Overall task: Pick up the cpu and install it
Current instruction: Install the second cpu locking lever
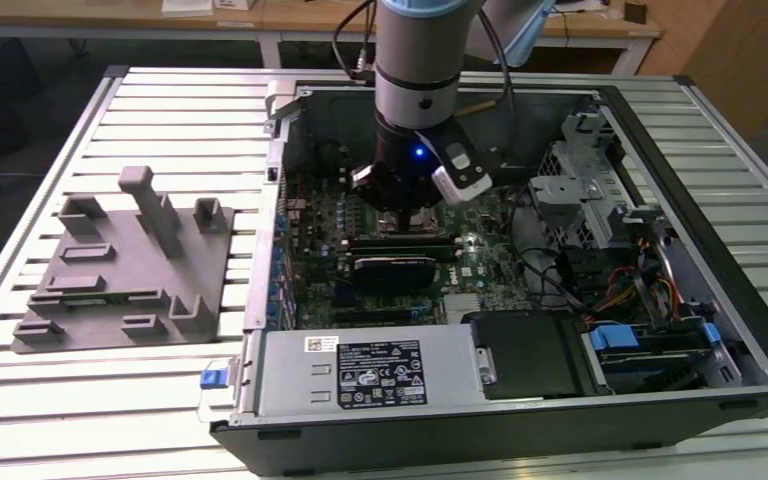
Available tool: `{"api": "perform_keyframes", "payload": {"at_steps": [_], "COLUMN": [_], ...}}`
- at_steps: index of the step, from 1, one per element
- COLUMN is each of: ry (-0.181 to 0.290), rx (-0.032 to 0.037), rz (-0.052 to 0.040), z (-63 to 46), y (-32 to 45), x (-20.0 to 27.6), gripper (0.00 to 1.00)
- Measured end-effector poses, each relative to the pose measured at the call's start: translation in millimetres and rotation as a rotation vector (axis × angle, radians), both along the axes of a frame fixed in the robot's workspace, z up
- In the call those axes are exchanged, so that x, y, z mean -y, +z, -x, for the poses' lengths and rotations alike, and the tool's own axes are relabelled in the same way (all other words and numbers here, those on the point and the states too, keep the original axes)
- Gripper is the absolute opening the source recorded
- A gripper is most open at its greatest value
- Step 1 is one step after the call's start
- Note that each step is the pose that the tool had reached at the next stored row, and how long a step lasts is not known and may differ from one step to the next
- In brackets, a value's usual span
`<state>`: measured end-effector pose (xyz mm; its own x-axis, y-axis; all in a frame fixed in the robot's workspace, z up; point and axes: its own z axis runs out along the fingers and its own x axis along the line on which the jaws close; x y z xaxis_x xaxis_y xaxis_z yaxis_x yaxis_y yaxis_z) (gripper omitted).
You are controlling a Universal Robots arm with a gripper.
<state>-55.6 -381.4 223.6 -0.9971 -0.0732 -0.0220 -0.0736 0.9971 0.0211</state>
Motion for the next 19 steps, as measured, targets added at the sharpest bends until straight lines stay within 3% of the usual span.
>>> {"api": "perform_keyframes", "payload": {"at_steps": [5,11,13,14,15,19], "ry": [0.000,0.000,0.000,0.000,0.000,0.000], "rx": [-0.0001,-0.0013,-0.0011,-0.0011,-0.0011,-0.0011], "rz": [-0.0022,-0.0145,-0.0270,-0.0392,-0.0782,-0.0818], "z": [2.3,2.8,2.7,2.7,2.7,3.1], "y": [-5.8,-11.1,-11.5,-11.5,-11.5,-11.5], "x": [0.1,0.3,0.8,1.4,4.8,10.7], "gripper": [0.11,0.11,0.11,0.11,0.11,0.11]}}
